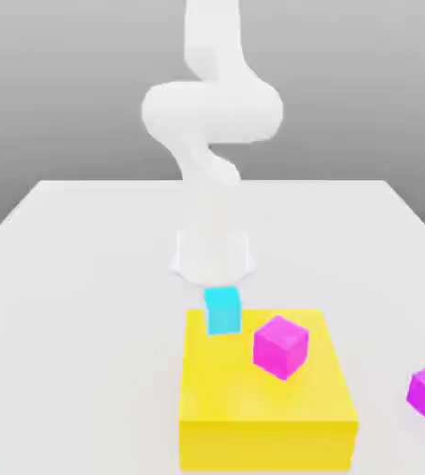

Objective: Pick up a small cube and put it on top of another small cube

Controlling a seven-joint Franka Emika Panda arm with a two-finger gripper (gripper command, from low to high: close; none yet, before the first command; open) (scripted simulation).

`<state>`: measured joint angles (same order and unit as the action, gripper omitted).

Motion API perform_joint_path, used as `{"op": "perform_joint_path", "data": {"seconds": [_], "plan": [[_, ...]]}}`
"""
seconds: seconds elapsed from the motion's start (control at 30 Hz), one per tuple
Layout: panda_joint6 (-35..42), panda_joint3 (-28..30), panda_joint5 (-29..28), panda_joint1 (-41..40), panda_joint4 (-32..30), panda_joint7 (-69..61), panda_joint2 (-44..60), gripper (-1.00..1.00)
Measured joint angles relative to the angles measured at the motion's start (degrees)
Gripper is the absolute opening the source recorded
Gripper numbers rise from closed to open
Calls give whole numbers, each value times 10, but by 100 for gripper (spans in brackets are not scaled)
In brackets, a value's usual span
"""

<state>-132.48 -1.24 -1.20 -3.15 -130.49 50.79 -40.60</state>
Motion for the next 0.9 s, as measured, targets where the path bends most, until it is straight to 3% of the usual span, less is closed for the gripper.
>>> {"op": "perform_joint_path", "data": {"seconds": [0.3,0.57,0.9], "plan": [[-24,-30,-51,-98,47,186,191,0],[-47,-16,-85,-151,88,340,357,0],[-82,18,-55,-197,137,485,558,0]]}}
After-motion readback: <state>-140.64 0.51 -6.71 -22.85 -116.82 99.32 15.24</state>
